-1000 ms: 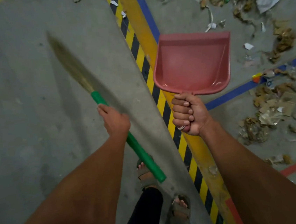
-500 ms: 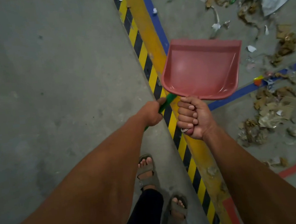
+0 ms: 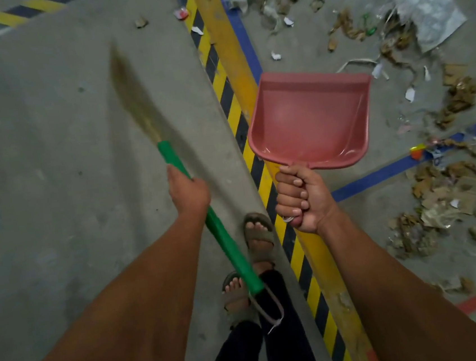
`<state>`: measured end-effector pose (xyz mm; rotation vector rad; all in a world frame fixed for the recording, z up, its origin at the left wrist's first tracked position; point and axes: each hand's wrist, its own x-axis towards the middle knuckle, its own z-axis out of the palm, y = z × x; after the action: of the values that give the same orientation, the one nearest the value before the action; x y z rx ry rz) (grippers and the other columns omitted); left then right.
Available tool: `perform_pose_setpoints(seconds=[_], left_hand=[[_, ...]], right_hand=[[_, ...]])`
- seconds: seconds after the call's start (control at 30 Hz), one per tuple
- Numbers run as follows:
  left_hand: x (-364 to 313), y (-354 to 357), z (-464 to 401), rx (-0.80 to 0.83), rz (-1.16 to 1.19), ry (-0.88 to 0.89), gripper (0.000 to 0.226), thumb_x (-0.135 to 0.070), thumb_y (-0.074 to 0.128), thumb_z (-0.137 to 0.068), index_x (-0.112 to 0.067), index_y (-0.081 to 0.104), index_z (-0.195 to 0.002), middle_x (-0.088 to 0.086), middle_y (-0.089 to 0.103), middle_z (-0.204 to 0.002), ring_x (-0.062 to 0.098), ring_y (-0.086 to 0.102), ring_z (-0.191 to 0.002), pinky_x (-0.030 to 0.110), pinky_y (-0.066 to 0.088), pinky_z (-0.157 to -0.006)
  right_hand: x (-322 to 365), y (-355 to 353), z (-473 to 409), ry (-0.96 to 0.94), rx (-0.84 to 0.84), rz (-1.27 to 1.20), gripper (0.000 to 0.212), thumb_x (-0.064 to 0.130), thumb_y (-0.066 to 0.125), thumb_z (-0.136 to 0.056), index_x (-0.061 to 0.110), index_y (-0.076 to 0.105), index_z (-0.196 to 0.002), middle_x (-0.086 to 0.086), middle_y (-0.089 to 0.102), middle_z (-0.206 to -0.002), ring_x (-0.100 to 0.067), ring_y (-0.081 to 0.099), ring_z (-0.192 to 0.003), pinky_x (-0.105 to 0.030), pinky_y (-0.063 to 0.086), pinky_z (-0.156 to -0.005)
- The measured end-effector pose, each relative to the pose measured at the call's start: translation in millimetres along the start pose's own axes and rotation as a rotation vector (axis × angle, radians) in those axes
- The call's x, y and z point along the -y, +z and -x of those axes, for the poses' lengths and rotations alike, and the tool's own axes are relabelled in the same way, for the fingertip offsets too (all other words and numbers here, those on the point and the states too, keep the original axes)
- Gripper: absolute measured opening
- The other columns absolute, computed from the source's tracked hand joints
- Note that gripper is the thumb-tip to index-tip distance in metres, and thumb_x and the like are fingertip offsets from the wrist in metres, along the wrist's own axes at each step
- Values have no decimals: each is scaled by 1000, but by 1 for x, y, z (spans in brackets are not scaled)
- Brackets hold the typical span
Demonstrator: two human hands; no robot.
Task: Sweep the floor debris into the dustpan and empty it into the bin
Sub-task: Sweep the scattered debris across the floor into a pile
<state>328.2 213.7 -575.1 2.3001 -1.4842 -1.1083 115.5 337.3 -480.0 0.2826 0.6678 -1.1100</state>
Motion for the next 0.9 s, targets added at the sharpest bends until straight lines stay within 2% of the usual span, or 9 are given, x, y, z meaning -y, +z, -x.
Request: perform_pose_setpoints(seconds=[0.1, 0.2, 0.33, 0.43, 0.53, 0.6, 0.7, 0.83, 0.9], left_hand=[[-21, 1, -31, 12, 75, -227, 50, -17, 60, -93, -5, 49, -141, 21, 59, -135, 40, 59, -123, 44, 49, -106], [-41, 14, -48, 156, -6, -221, 47, -23, 64, -87, -8, 56, -131, 21, 64, -127, 39, 64, -113, 46, 55, -98], [-74, 52, -37, 321, -297, 122, 52, -18, 65, -90, -6, 51, -138, 24, 62, -126, 43, 60, -115, 41, 49, -96], [-109, 83, -21, 549, -450, 407, 67, -11, 66, -88, -12, 44, -151, 25, 62, -130, 43, 60, -118, 42, 48, -95], [-138, 105, -12, 816, -541, 604, 83, -4, 63, -84, -21, 34, -160, 20, 62, -137, 39, 62, -119, 42, 53, -93], [-150, 111, -3, 893, -537, 711, 88, -4, 61, -80, -25, 32, -161, 14, 61, -141, 34, 62, -119, 42, 55, -93], [-151, 111, 10, 856, -455, 779, 87, -4, 61, -80, -23, 32, -160, 11, 57, -147, 34, 58, -127, 43, 53, -97], [-136, 95, 28, 624, -297, 705, 75, -6, 60, -91, -15, 31, -160, 15, 51, -151, 38, 53, -131, 42, 46, -104], [-131, 89, 35, 503, -300, 630, 70, -5, 58, -96, -8, 29, -159, 17, 45, -155, 37, 50, -134, 41, 40, -107]], right_hand=[[16, -2, -14, 15, 18, 6, 42, 22, 47, -99, 26, 23, -65, 9, 15, -42, -8, 12, -31, -20, 15, -34], [38, -5, -26, 24, 21, -1, 43, 22, 46, -100, 26, 25, -63, 9, 21, -39, -7, 13, -30, -19, 16, -34], [71, -15, -31, 17, 8, -5, 44, 22, 42, -101, 24, 32, -59, 9, 24, -38, -7, 15, -29, -19, 16, -34], [93, -21, -28, 5, -16, -7, 45, 23, 42, -102, 23, 36, -57, 10, 17, -41, -7, 12, -31, -20, 12, -36], [110, -25, -23, -34, -30, -16, 43, 23, 44, -100, 23, 37, -58, 10, 15, -42, -8, 11, -31, -21, 12, -36], [118, -27, -19, -62, -42, -28, 43, 23, 45, -101, 24, 35, -59, 9, 15, -42, -8, 11, -31, -20, 12, -36], [125, -26, -10, -97, -45, -58, 44, 24, 43, -101, 23, 36, -58, 9, 15, -42, -8, 11, -30, -20, 13, -35], [127, -26, 6, -134, -40, -109, 45, 24, 43, -101, 23, 37, -57, 10, 16, -41, -8, 13, -30, -19, 16, -34], [126, -30, 14, -151, -35, -121, 44, 24, 45, -100, 23, 37, -57, 10, 20, -39, -7, 13, -30, -19, 18, -33]])
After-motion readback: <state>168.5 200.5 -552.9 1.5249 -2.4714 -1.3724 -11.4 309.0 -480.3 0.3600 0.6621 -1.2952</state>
